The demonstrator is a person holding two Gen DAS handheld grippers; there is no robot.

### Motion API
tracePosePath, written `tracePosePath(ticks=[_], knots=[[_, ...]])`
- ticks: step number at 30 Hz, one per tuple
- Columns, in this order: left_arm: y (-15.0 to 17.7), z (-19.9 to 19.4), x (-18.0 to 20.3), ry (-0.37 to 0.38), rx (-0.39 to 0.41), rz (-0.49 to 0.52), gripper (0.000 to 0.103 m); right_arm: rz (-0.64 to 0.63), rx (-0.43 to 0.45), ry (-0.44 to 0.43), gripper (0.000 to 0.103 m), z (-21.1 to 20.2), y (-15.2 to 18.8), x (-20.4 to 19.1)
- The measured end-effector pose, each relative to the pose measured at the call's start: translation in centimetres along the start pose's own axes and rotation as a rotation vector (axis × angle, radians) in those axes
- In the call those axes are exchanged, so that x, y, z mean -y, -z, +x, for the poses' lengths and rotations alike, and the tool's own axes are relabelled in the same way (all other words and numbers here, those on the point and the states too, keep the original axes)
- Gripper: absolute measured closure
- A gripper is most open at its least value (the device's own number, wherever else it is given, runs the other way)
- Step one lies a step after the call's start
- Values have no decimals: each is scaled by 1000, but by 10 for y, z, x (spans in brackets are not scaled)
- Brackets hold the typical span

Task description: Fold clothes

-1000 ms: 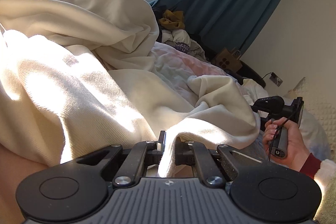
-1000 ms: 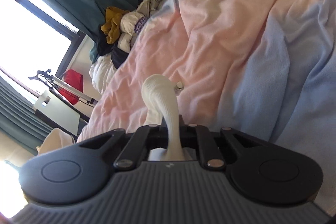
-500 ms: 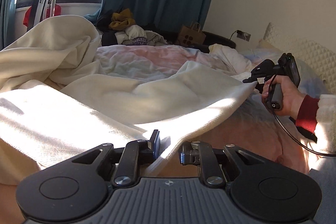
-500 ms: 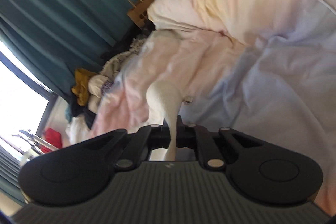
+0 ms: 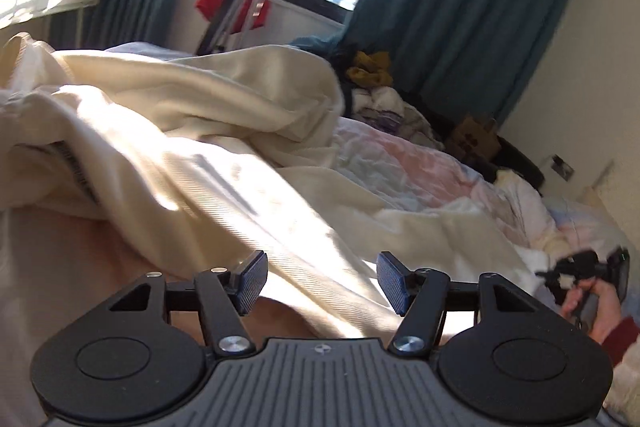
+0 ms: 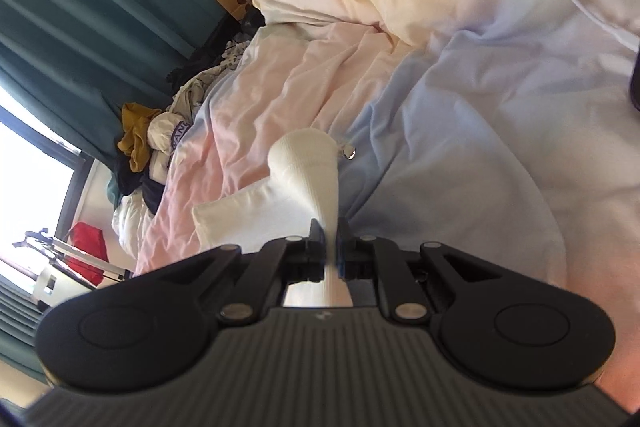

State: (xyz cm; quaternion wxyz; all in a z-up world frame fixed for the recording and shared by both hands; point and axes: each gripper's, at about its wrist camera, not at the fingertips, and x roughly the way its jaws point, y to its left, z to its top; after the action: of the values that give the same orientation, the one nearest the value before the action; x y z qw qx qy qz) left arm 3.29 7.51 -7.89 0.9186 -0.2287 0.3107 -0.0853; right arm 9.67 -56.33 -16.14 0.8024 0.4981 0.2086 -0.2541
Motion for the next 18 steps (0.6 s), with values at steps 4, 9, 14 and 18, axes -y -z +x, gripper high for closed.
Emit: tracePosePath(ticks=[4, 9, 14, 18], knots=[[-33, -20, -74, -88, 40, -385, 38, 49, -61, 30, 91, -10, 2, 11], [-54, -17, -130, -41, 91, -666, 30, 108, -88, 38, 74, -7, 5, 20], [-66, 13, -152, 21, 108, -761, 30, 148, -116, -12, 62, 2, 8, 23], [-69, 38, -165, 18, 103, -772, 37, 145, -98, -46, 62, 9, 10, 19]])
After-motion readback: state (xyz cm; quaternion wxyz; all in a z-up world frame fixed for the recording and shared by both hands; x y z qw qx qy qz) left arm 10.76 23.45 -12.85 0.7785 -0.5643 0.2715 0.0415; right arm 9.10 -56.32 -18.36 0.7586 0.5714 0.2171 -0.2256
